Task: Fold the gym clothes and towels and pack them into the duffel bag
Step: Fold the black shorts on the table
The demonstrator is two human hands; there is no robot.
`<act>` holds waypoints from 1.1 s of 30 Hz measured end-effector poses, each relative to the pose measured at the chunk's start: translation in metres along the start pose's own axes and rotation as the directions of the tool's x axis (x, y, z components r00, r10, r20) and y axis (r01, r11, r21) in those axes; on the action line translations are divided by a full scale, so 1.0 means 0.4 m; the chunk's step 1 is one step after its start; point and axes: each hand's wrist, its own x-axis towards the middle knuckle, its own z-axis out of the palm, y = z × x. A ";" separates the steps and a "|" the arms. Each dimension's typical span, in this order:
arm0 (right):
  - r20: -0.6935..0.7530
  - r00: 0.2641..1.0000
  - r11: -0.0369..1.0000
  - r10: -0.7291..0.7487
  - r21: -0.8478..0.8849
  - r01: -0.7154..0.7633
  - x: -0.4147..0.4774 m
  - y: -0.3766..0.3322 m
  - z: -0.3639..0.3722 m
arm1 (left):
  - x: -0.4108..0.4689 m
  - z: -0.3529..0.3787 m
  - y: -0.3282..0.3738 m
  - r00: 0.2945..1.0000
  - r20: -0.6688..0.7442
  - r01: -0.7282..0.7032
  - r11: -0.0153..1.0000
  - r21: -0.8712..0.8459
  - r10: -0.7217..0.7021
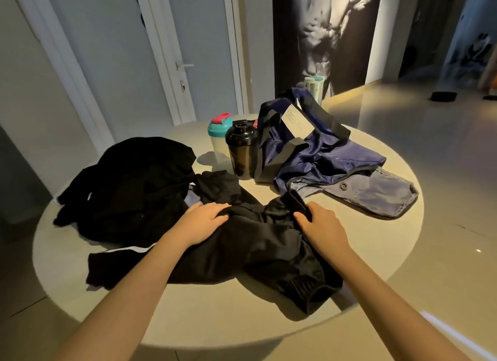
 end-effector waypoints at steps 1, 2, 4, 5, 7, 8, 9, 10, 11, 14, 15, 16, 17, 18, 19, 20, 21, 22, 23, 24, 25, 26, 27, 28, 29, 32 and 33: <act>0.010 1.000 1.000 -0.003 -0.003 0.003 0.009 0.006 0.003 | 0.008 0.009 -0.008 1.000 -0.024 0.017 0.999 -0.044 -0.018; 0.018 1.000 1.000 -0.005 -0.003 0.005 0.016 0.008 0.004 | 0.015 0.016 -0.013 0.998 -0.051 0.025 0.997 -0.076 -0.029; 0.043 0.999 1.000 0.003 0.013 -0.004 0.024 0.008 0.000 | 0.017 0.024 -0.012 0.995 -0.086 0.034 0.996 -0.082 -0.041; 0.056 0.998 1.000 0.011 0.023 -0.012 0.025 0.007 -0.004 | 0.013 0.024 -0.008 0.995 -0.094 0.039 0.997 -0.069 -0.045; 0.089 0.996 0.999 0.031 0.041 -0.035 0.023 0.002 -0.018 | -0.008 0.015 0.008 0.992 -0.109 0.051 0.998 -0.046 -0.056; 0.106 0.993 0.997 0.044 0.051 -0.049 0.020 -0.002 -0.028 | -0.021 0.007 0.018 0.991 -0.115 0.062 0.997 -0.039 -0.066; 0.125 0.990 0.996 0.060 0.057 -0.068 0.016 -0.007 -0.041 | -0.034 -0.003 0.029 0.991 -0.110 0.074 0.997 -0.034 -0.078; 0.145 0.986 0.994 0.078 0.060 -0.088 0.009 -0.012 -0.054 | -0.050 -0.013 0.042 0.992 -0.091 0.091 0.996 -0.024 -0.092; 0.164 0.982 0.992 0.098 0.063 -0.110 0.001 -0.017 -0.069 | -0.066 -0.025 0.057 0.991 -0.063 0.116 0.993 -0.010 -0.116; 0.203 0.962 0.973 0.181 0.102 -0.205 -0.033 -0.033 -0.122 | -0.114 -0.051 0.098 0.971 0.110 0.215 0.976 -0.030 -0.211; 0.215 0.954 0.964 0.209 0.121 -0.239 -0.047 -0.036 -0.141 | -0.131 -0.060 0.107 0.955 0.176 0.257 0.963 -0.080 -0.240; 0.225 0.947 0.955 0.231 0.135 -0.265 -0.061 -0.039 -0.162 | -0.151 -0.072 0.117 0.938 0.233 0.295 0.944 -0.148 -0.257; 0.236 0.939 0.947 0.249 0.144 -0.287 -0.074 -0.041 -0.183 | -0.169 -0.084 0.125 0.925 0.281 0.322 0.921 -0.220 -0.256; 0.248 0.932 0.941 0.263 0.149 -0.305 -0.087 -0.044 -0.204 | -0.189 -0.100 0.134 0.917 0.312 0.341 0.895 -0.288 -0.249; 0.259 0.926 0.935 0.273 0.157 -0.319 -0.097 -0.050 -0.226 | -0.209 -0.120 0.145 0.916 0.324 0.350 0.870 -0.347 -0.239; 0.270 0.922 0.928 0.279 0.172 -0.331 -0.105 -0.055 -0.245 | -0.227 -0.140 0.153 0.916 0.326 0.357 0.849 -0.390 -0.235; 0.280 0.917 0.922 0.283 0.185 -0.341 -0.113 -0.061 -0.263 | -0.244 -0.159 0.163 0.921 0.317 0.353 0.833 -0.426 -0.227; 0.285 0.915 0.918 0.284 0.193 -0.346 -0.119 -0.069 -0.279 | -0.259 -0.176 0.167 0.923 0.310 0.353 0.821 -0.449 -0.227; 0.288 0.915 0.917 0.283 0.199 -0.346 -0.122 -0.076 -0.293 | -0.272 -0.197 0.174 0.925 0.301 0.353 0.812 -0.465 -0.230; 0.289 0.916 0.916 0.279 0.207 -0.344 -0.124 -0.085 -0.306 | -0.282 -0.215 0.178 0.924 0.291 0.365 0.798 -0.479 -0.248; 0.292 0.916 0.914 0.275 0.217 -0.343 -0.124 -0.091 -0.316 | -0.288 -0.234 0.181 0.925 0.275 0.370 0.788 -0.492 -0.263; 0.294 0.916 0.912 0.271 0.226 -0.342 -0.121 -0.100 -0.325 | -0.288 -0.254 0.186 0.930 0.241 0.364 0.777 -0.514 -0.277; 0.295 0.917 0.910 0.268 0.237 -0.342 -0.118 -0.108 -0.334 | -0.284 -0.273 0.190 0.931 0.209 0.364 0.768 -0.527 -0.298; 0.292 0.919 0.907 0.265 0.247 -0.341 -0.112 -0.116 -0.341 | -0.278 -0.293 0.195 0.933 0.185 0.360 0.766 -0.533 -0.309; 0.283 0.922 0.903 0.266 0.262 -0.341 -0.104 -0.123 -0.348 | -0.270 -0.314 0.201 0.935 0.177 0.354 0.777 -0.520 -0.308; 0.242 0.926 0.882 0.289 0.308 -0.356 -0.075 -0.128 -0.366 | -0.255 -0.365 0.201 0.925 0.274 0.356 0.857 -0.374 -0.265; 0.234 0.925 0.875 0.299 0.321 -0.364 -0.062 -0.121 -0.368 | -0.254 -0.378 0.194 0.912 0.325 0.355 0.877 -0.324 -0.249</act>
